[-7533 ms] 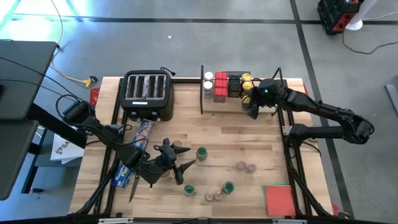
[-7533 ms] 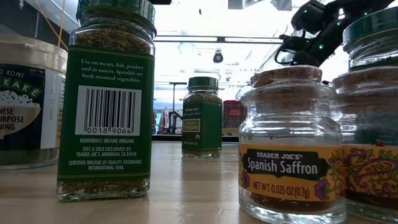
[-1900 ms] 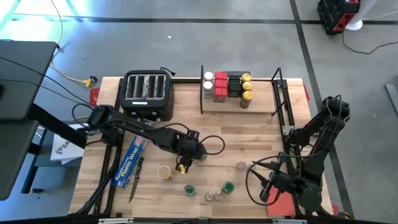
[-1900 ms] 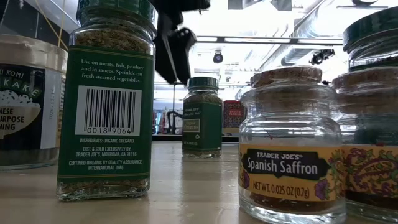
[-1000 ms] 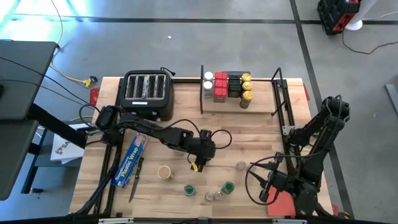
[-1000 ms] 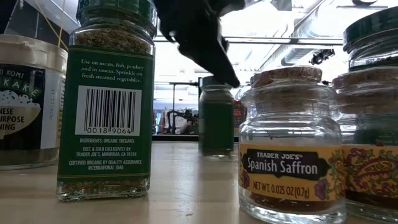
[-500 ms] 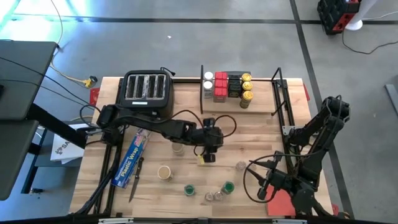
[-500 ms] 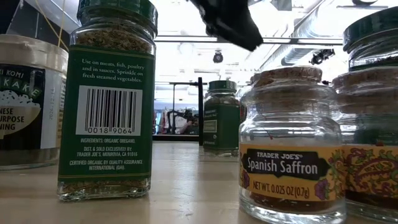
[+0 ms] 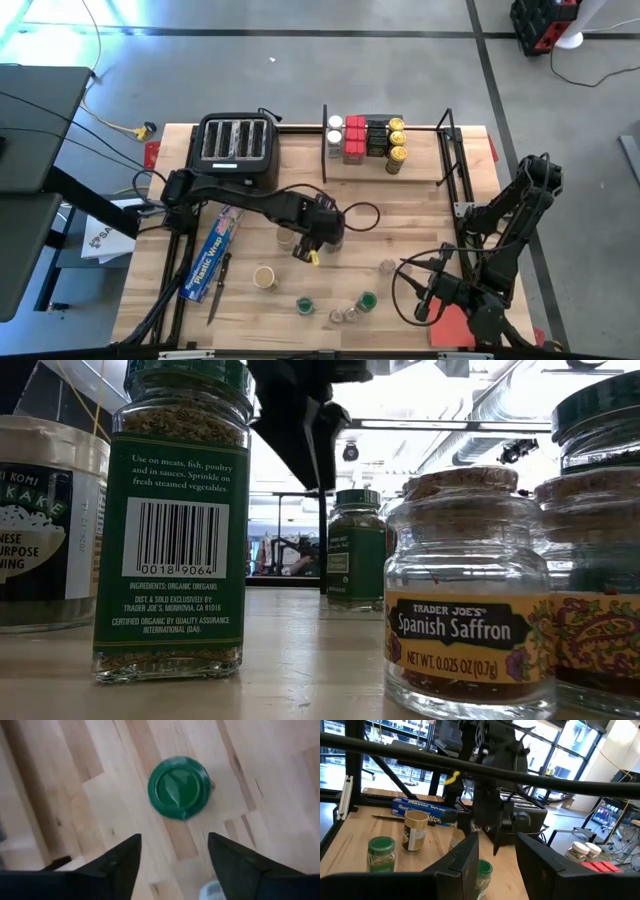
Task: Shelf spices
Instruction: Put the top right green seasoning bottle on the shelf
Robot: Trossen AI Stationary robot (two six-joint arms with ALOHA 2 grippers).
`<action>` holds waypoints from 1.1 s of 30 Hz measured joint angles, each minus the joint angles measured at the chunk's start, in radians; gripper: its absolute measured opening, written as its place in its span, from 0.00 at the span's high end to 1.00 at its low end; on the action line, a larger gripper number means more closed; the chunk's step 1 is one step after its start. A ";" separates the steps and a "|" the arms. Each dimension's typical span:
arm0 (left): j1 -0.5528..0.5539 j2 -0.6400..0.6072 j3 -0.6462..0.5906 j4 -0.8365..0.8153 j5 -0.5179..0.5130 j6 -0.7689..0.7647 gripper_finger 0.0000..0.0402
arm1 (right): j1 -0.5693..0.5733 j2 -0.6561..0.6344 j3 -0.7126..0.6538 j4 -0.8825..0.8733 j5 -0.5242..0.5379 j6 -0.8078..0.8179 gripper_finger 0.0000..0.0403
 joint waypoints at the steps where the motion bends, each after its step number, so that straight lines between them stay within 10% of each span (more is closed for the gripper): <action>1: 0.003 0.010 -0.002 0.014 0.001 0.006 0.40 | 0.000 0.000 0.000 -0.005 0.000 0.000 0.70; 12: 0.006 0.105 -0.002 0.176 0.056 0.152 0.24 | 0.000 0.000 0.000 -0.010 -0.030 0.022 0.70; 33: 0.087 0.125 -0.001 0.517 0.187 -0.123 0.49 | -0.039 -0.088 0.000 -0.004 -0.082 0.117 0.70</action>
